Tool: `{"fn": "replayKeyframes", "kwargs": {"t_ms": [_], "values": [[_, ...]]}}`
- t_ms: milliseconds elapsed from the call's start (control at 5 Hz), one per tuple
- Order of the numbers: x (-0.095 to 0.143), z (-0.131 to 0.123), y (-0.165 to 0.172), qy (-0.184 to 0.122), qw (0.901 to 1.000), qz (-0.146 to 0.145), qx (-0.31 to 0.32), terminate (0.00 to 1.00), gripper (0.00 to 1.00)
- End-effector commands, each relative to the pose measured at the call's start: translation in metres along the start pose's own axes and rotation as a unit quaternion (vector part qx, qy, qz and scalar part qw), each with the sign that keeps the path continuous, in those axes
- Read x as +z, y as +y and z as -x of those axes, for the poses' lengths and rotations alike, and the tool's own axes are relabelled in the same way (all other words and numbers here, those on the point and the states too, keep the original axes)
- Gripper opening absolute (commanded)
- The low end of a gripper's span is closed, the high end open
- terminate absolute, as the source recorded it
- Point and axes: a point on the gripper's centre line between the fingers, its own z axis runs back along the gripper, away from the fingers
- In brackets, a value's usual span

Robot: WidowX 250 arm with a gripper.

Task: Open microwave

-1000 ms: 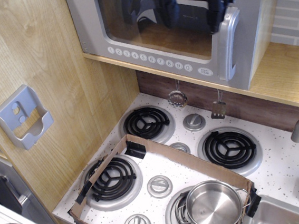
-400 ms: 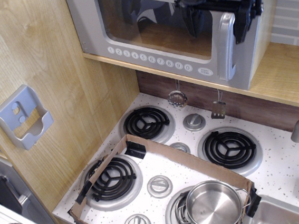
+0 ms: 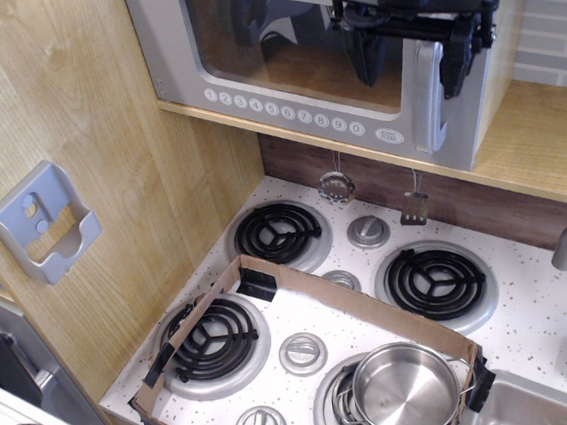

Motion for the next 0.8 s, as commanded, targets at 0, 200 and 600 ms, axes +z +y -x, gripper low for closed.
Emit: {"fn": "replayKeyframes", "kwargs": {"t_ms": [0, 200, 600], "values": [[0.0104, -0.0267, -0.0015, -0.022, 0.9993, 0.006, -0.029, 0.00, 1.00], [0.0113, -0.0325, -0.0058, -0.025, 0.9991, 0.001, -0.034, 0.00, 1.00], [0.0109, -0.0275, -0.0031, -0.036, 0.9993, -0.003, -0.010, 0.00, 0.00]]}}
